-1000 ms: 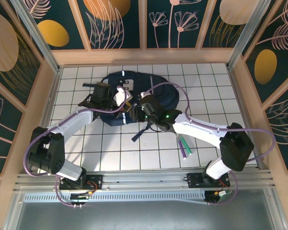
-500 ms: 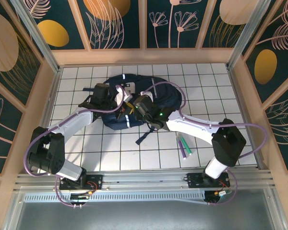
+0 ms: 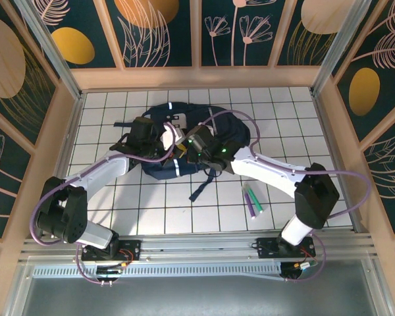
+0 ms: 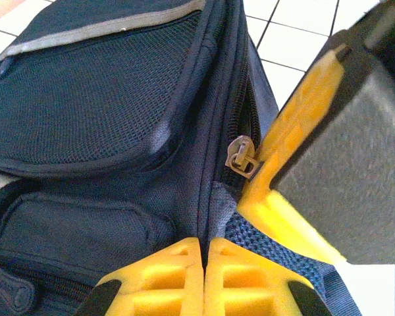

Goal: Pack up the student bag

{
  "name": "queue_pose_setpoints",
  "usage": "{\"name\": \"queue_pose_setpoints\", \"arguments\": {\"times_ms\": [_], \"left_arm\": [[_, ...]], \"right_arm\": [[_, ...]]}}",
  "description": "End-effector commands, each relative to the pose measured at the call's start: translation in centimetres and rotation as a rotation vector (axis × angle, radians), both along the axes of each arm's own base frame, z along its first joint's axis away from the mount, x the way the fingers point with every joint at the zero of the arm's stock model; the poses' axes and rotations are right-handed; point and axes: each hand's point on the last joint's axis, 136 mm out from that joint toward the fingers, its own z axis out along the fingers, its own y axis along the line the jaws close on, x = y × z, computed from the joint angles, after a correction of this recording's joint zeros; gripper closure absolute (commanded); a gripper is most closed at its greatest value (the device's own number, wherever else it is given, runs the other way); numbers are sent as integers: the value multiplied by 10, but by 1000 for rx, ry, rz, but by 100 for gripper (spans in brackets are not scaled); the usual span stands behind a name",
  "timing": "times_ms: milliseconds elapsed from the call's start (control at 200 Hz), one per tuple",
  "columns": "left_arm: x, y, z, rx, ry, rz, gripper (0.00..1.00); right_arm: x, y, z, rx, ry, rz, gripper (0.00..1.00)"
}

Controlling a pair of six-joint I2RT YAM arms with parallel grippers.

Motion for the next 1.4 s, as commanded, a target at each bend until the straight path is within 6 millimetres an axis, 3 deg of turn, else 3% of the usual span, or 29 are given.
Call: {"name": "queue_pose_setpoints", "arguments": {"times_ms": [0,125,235,435,530,626,716,781,811,981,1141,1301,1396], "left_arm": [[22,31,-11,148,-125,94,100],[24,38,-16,203,-169,93,100],[24,42,-17,237,-206,84,100],[21,56,-22,352,-303,47,100],[26,72,-27,426,-345,75,100],[37,95,-30,458,-343,122,100],[43,105,-29,462,-352,152,99],[33,92,-22,397,-341,84,69],[24,81,-18,345,-327,29,61],[-27,12,1,193,-350,-217,38],[-25,-30,4,173,-349,-237,34],[-13,-48,-15,223,-331,-232,27],[-2,-48,-22,255,-347,-192,29]], "right_arm": [[-1,-48,10,22,64,-13,100],[0,-72,4,68,99,41,100],[-4,-77,1,201,161,140,100],[13,-119,-13,294,235,106,100],[20,-138,-19,320,253,77,100],[19,-140,-19,369,270,112,100],[12,-126,-19,429,309,175,100],[6,-116,-19,470,337,212,100],[4,-111,-19,486,345,226,100],[-5,-86,-8,550,360,276,100],[-12,-63,4,573,360,312,100],[-19,-44,20,634,351,314,100],[-24,-35,28,669,350,305,100]]}}
